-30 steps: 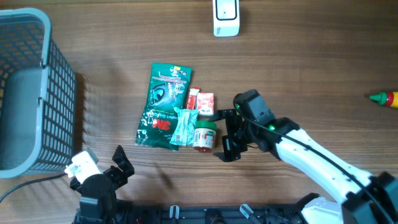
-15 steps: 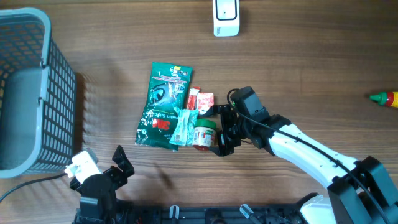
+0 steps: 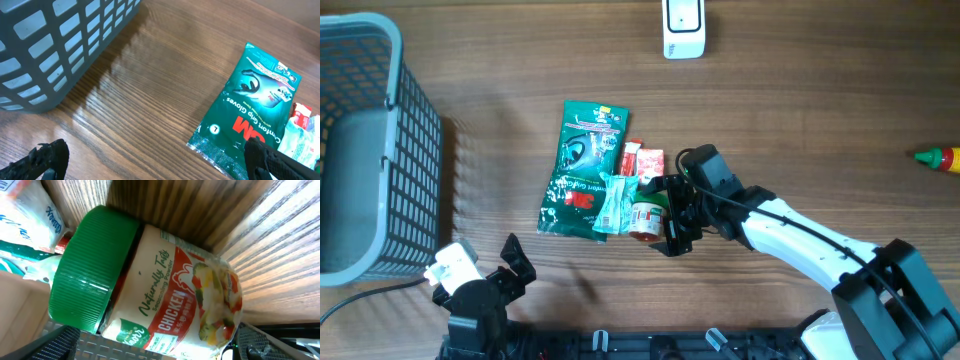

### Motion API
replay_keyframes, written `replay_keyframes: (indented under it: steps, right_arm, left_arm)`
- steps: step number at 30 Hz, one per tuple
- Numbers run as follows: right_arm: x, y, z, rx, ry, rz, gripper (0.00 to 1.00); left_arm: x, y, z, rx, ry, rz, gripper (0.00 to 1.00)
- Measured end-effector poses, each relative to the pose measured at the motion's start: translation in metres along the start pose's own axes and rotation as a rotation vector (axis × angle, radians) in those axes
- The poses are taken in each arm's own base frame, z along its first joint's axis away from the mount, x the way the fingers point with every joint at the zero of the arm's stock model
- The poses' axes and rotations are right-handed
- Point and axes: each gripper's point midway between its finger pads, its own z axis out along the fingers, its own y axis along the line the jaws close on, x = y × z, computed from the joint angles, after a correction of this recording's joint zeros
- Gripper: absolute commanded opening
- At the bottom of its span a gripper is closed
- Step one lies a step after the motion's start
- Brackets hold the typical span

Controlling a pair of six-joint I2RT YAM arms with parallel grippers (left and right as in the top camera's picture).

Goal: Scan the item barcode

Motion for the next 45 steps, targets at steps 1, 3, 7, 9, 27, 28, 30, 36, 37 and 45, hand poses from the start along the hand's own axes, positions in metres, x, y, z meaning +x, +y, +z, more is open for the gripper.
replay_keyframes:
  steps: [1, 3, 7, 9, 27, 28, 30, 36, 37, 45]
  right_arm:
    - [-0.001, 0.001, 0.000, -0.004, -0.005, -0.001, 1.00]
    - [-0.002, 0.002, 0.000, -0.009, -0.013, -0.002, 1.00]
    - [-0.006, 0.003, 0.001, -0.017, -0.031, -0.002, 1.00]
    - [-0.009, 0.004, 0.002, -0.023, -0.050, -0.020, 1.00]
    - [-0.036, 0.035, -0.008, -0.106, -0.239, -0.593, 1.00]
    - [-0.037, 0.036, -0.010, -0.111, -0.253, -0.603, 1.00]
    - [-0.035, 0.040, -0.017, -0.129, -0.275, -0.627, 1.00]
    - [-0.021, 0.060, -0.047, -0.241, -0.340, -0.690, 1.00]
    - [-0.019, 0.062, -0.050, -0.251, -0.344, -0.694, 1.00]
    - [-0.026, 0.020, -0.054, -0.106, -0.314, -0.555, 0.73]
  left_arm:
    - [0.000, 0.000, 0.000, 0.000, 0.000, 0.000, 1.00]
    - [0.000, 0.000, 0.000, 0.000, 0.000, 0.000, 1.00]
    - [0.000, 0.000, 0.000, 0.000, 0.000, 0.000, 1.00]
    - [0.000, 0.000, 0.000, 0.000, 0.000, 0.000, 1.00]
    - [0.000, 0.000, 0.000, 0.000, 0.000, 0.000, 1.00]
    - [0.000, 0.000, 0.000, 0.000, 0.000, 0.000, 1.00]
    - [0.000, 0.000, 0.000, 0.000, 0.000, 0.000, 1.00]
    - [0.000, 0.000, 0.000, 0.000, 0.000, 0.000, 1.00]
    - [0.000, 0.000, 0.000, 0.000, 0.000, 0.000, 1.00]
    - [0.000, 0.000, 0.000, 0.000, 0.000, 0.000, 1.00]
